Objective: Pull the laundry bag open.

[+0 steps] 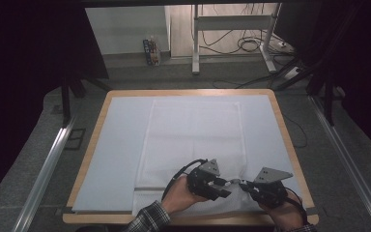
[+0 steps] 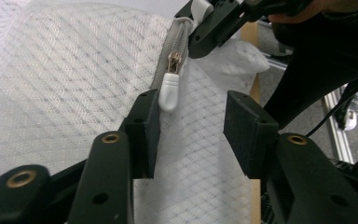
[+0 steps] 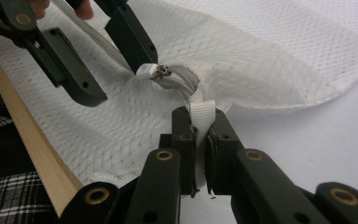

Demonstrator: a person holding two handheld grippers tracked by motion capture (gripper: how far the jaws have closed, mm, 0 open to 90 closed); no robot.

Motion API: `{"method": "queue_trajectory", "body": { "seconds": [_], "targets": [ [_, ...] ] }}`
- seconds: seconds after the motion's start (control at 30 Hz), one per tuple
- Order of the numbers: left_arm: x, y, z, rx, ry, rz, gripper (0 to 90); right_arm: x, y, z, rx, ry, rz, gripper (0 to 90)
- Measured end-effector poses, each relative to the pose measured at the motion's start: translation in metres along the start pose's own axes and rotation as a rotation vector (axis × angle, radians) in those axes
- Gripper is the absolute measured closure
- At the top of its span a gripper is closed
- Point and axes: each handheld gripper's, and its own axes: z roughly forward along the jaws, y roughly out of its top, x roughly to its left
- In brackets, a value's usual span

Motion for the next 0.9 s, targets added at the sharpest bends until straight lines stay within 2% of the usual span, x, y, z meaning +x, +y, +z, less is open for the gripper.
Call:
{"method": "queue_trajectory", "body": {
  "seconds": [0.33,0.5,0.53,0.57,0.67,0.9],
  "targets": [
    [0.002,0.001,0.000,-0.001,-0.048,-0.028,62.1,0.002,0.000,0.000,0.005,-0.005,-0.016,82.6],
    [0.005,0.001,0.000,-0.010,-0.052,-0.068,63.8,0.002,0.001,0.000,0.007,-0.006,-0.022,82.6],
    [0.006,0.001,-0.001,0.001,-0.055,-0.067,64.8,0.002,0.001,0.001,0.007,-0.007,-0.024,82.6],
    [0.006,0.001,0.000,-0.011,-0.059,-0.084,65.9,0.003,0.001,0.001,0.007,-0.008,-0.025,82.6],
    [0.008,0.002,0.001,-0.011,-0.066,-0.103,69.8,0.003,0.001,0.000,0.006,-0.010,-0.029,82.6],
    [0.011,0.005,0.002,-0.002,-0.085,-0.124,74.7,0.003,0.001,0.001,0.008,-0.009,-0.034,82.4]
  ]
}}
